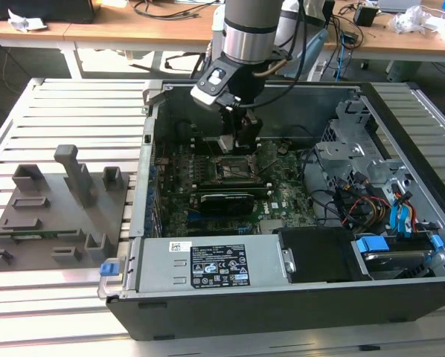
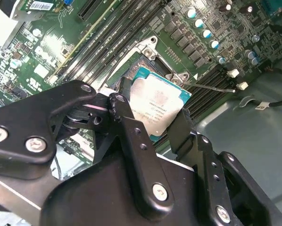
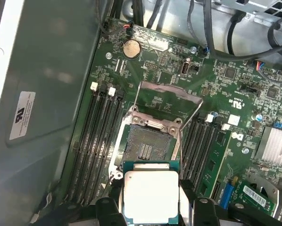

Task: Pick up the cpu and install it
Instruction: 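Place the cpu into insertion slot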

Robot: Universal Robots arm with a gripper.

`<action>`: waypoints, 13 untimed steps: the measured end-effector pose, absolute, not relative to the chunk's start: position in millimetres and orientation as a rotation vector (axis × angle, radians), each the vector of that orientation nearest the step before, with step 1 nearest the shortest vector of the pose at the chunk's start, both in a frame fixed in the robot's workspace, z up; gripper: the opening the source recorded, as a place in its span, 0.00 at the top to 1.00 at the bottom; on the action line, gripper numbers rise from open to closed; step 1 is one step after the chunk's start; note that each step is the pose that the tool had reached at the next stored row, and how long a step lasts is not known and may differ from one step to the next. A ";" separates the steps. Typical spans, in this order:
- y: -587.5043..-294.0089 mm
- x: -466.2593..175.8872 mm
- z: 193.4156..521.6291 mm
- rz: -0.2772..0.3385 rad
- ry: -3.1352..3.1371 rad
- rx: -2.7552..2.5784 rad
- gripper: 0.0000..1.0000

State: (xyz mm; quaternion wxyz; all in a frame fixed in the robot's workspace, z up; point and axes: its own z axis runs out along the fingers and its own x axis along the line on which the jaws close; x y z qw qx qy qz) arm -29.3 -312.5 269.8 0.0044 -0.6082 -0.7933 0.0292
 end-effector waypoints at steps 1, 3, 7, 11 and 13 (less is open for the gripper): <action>-312.5 -29.3 269.8 0.091 -2.478 -1.914 0.45; -312.5 -29.3 269.8 0.091 -2.462 -1.934 0.45; -312.5 -29.3 269.8 0.091 -2.412 -1.994 0.45; -312.5 -29.3 269.8 0.090 -2.378 -2.033 0.45; -312.5 -29.3 269.8 0.090 -2.361 -2.052 0.45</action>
